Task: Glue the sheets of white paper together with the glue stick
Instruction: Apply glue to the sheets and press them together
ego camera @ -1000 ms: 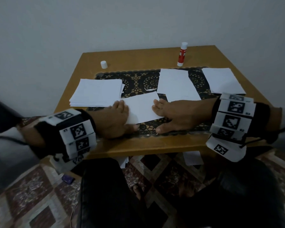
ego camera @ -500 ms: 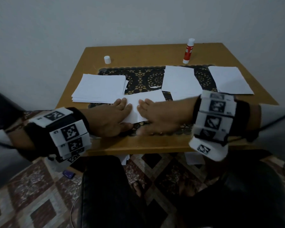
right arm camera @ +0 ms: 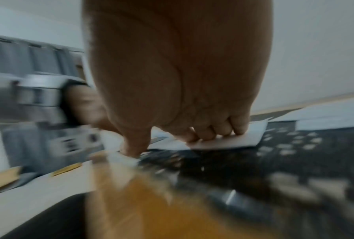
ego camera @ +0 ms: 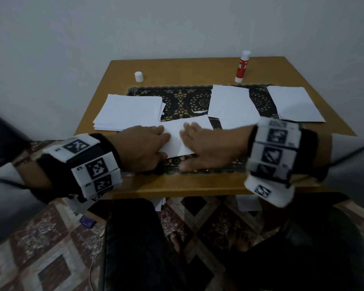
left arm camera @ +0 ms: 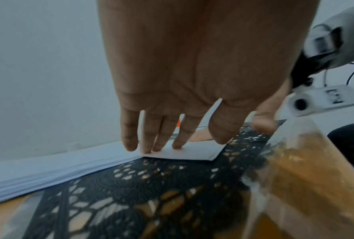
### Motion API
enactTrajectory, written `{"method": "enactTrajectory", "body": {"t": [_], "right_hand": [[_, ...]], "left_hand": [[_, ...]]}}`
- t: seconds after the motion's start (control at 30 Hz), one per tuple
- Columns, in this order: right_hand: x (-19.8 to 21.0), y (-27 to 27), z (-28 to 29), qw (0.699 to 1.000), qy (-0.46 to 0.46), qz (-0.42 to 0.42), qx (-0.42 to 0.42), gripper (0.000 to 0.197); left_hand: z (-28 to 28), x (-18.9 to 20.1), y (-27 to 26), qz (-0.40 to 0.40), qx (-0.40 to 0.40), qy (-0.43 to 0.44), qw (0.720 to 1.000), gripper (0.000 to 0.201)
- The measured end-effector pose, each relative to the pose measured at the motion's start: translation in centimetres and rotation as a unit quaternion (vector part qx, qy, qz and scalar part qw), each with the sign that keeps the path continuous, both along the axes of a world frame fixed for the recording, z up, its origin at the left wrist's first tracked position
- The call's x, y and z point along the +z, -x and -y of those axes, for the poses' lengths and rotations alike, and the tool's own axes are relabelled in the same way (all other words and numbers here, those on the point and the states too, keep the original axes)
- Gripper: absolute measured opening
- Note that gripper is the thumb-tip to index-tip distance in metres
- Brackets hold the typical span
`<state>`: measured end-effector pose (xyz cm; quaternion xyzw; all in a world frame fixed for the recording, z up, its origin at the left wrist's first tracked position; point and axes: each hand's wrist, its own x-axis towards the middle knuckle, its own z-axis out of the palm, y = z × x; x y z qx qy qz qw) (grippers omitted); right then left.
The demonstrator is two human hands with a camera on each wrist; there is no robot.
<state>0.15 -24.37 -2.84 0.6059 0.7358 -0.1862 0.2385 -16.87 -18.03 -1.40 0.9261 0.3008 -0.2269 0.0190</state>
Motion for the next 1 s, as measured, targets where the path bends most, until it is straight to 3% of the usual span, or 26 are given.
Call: {"method": "enactTrajectory", "body": {"t": [0.07,0.2,0.33,0.43,0.6,0.77,0.87,1.0], "right_hand": [[-0.2,0.1,1.6,0.999,0.012,-0.012,0.028,0.096],[0.0,-2.0,2.1,1.000,-0.011,-0.003,-0.027,0.095],[0.0,-2.0,4.3,1.000,-0.004,0.002,-0.006,0.097],[1.1,-2.2,5.6,0.999,-0.043,0.002,0.014,0.079],[1.4,-3.2,6.5,0.994,-0.105,-0.012,0.024,0.052],[1.4,-4.5,6.3,0.966,-0.195,-0.168,-0.037,0.027],[1.1,-5.0,5.6,0.947,-0.221,-0.212,-0.097,0.021],[0.8,-5.6,4.5,0.919,-0.244,-0.247,-0.188,0.031]], "left_hand": [[-0.5,-0.1,-0.2,0.018,-0.013,-0.012,1.000,0.051],[-1.7,0.0,-1.2,0.045,-0.028,-0.024,0.998,0.040],[-2.7,-0.4,-2.7,0.065,-0.018,-0.024,0.997,0.031],[-3.2,-0.5,-3.9,0.064,-0.002,-0.022,0.998,0.040],[-4.3,-0.1,-5.0,0.039,0.035,-0.032,0.998,0.077],[-4.8,0.1,-5.0,0.027,0.089,-0.009,0.996,0.082],[-5.0,0.3,-4.7,0.069,0.098,0.018,0.993,0.072],[-5.2,1.0,-3.7,0.148,0.058,0.022,0.987,0.037]]}}
